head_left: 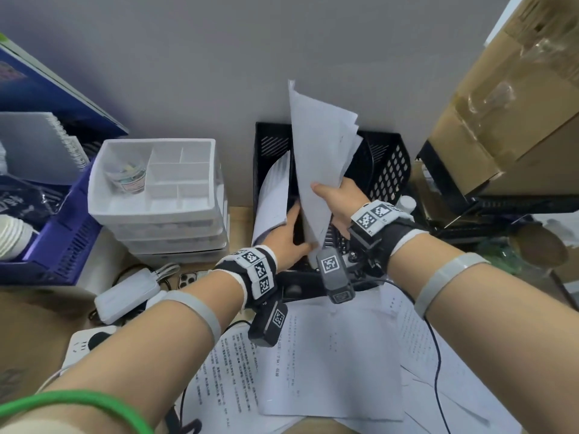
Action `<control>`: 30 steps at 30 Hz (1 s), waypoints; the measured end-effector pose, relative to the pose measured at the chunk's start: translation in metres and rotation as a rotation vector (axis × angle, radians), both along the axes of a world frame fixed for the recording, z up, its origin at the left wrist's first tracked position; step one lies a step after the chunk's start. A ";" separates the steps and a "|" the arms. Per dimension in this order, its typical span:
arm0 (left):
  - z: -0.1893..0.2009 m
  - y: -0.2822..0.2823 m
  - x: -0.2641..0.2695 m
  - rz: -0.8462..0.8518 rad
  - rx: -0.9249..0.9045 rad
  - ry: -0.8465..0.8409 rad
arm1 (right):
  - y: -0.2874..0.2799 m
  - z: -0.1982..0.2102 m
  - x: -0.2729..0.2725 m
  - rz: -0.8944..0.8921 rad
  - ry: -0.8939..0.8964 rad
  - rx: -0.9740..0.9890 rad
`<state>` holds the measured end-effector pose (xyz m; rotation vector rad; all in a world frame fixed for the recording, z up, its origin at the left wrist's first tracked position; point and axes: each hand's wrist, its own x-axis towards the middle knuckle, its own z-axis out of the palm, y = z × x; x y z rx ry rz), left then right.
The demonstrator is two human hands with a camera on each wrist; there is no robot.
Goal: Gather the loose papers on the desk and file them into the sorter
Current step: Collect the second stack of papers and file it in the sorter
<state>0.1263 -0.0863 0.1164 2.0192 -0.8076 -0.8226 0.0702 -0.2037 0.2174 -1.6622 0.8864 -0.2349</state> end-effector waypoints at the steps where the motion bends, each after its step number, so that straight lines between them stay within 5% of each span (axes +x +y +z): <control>1: -0.001 -0.002 0.001 0.042 0.041 -0.041 | 0.000 -0.004 0.003 0.021 0.014 0.036; 9: -0.007 -0.013 0.007 0.073 0.180 -0.180 | 0.002 -0.012 0.006 0.047 -0.052 0.245; 17: -0.021 -0.003 0.003 0.051 0.328 -0.214 | -0.002 -0.027 -0.007 0.261 0.209 -0.128; 22: -0.020 -0.004 -0.004 0.151 0.260 -0.297 | 0.003 -0.036 -0.012 0.287 0.016 -0.202; 26: -0.015 0.003 -0.014 0.282 0.167 -0.016 | 0.007 -0.043 -0.029 0.458 0.101 -0.314; 30: -0.020 0.030 -0.024 0.355 0.051 0.149 | 0.003 -0.065 -0.058 0.409 0.124 -0.163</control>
